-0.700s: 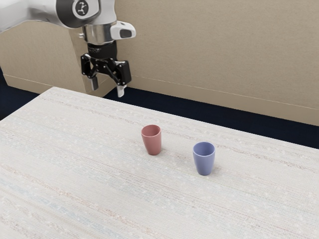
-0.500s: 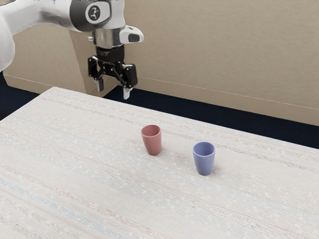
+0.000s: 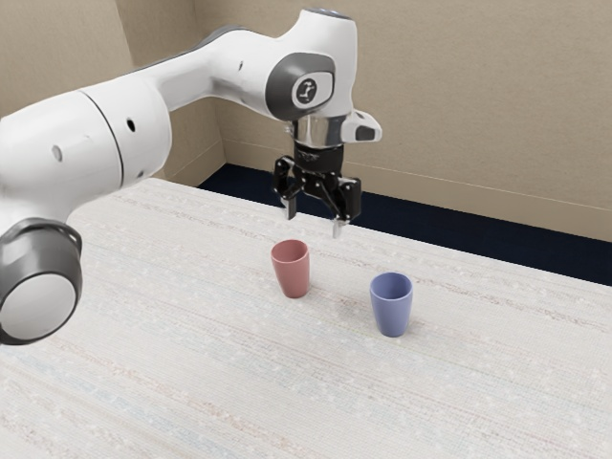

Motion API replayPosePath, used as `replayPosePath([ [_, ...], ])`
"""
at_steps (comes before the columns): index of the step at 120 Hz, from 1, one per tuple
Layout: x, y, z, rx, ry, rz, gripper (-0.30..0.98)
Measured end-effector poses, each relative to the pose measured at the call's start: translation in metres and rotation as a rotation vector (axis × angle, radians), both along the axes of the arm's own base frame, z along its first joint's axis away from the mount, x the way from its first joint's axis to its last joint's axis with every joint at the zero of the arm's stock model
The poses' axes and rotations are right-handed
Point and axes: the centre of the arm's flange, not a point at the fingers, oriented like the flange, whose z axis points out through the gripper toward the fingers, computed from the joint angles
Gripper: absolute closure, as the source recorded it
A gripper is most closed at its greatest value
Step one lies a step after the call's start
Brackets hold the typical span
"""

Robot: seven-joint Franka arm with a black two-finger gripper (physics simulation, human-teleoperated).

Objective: Place the right cup onto the left cup

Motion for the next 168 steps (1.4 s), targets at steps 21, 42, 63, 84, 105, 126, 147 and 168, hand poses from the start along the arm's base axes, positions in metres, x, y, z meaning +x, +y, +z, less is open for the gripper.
replayPosePath([
  [21,0.001,-0.029,-0.017,-0.05,0.001,-0.021,0.0],
  [42,0.008,-0.059,-0.029,-0.094,-0.029,-0.04,0.0],
  [63,0.029,-0.071,-0.039,-0.11,-0.076,-0.035,0.0],
  [84,0.036,-0.076,-0.057,-0.115,-0.069,-0.028,0.0],
  [105,0.048,-0.073,-0.091,-0.113,-0.061,-0.012,0.0],
  [126,0.059,-0.06,-0.102,-0.117,-0.078,0.014,0.0],
  [147,0.068,-0.047,-0.116,-0.117,-0.082,0.034,0.0],
  [168,0.075,-0.05,-0.132,-0.119,-0.091,0.033,0.0],
])
